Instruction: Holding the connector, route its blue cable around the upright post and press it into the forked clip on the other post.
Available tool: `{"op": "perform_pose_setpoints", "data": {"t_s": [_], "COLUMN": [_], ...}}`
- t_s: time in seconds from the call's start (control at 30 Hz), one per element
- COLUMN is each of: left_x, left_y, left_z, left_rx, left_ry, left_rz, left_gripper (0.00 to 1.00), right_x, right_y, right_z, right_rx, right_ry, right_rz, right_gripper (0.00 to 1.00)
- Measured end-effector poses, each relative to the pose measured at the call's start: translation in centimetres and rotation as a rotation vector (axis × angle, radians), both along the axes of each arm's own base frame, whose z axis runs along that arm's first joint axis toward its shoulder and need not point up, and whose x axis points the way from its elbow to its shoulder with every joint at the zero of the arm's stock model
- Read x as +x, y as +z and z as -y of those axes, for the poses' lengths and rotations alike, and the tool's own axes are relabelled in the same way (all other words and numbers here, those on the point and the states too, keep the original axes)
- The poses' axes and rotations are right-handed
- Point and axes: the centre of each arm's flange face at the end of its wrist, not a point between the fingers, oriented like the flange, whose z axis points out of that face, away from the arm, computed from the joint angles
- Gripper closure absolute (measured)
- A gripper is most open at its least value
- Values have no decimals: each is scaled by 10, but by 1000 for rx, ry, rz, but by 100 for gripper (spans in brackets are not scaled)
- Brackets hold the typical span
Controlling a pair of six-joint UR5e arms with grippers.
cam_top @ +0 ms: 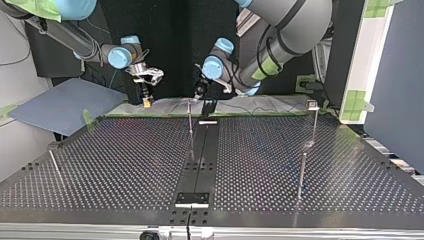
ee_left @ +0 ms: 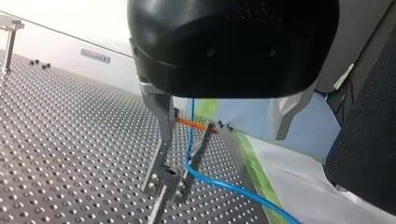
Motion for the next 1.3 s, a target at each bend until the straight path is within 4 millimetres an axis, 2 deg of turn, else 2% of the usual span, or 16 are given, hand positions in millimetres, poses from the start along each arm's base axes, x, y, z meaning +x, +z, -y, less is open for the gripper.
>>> {"op": "perform_pose_setpoints", "data": {"t_s": [0.2,1.03,1.3], "left_x": [-1,-8,-16], "left_y": [5,6,20], "left_z": [3,6,-5], "left_rx": [11,33,62], "left_ry": [-9,-9,31], "left_rz": [16,16,44], "left_gripper": [0,0,0], "right_x": [0,0,-1], "right_y": [0,-3,-4], "right_z": [0,-1,-1], "right_rx": [2,9,13], "right_ry": [0,0,-2], "right_rz": [0,-1,-3], "right_gripper": [100,100,100]}}
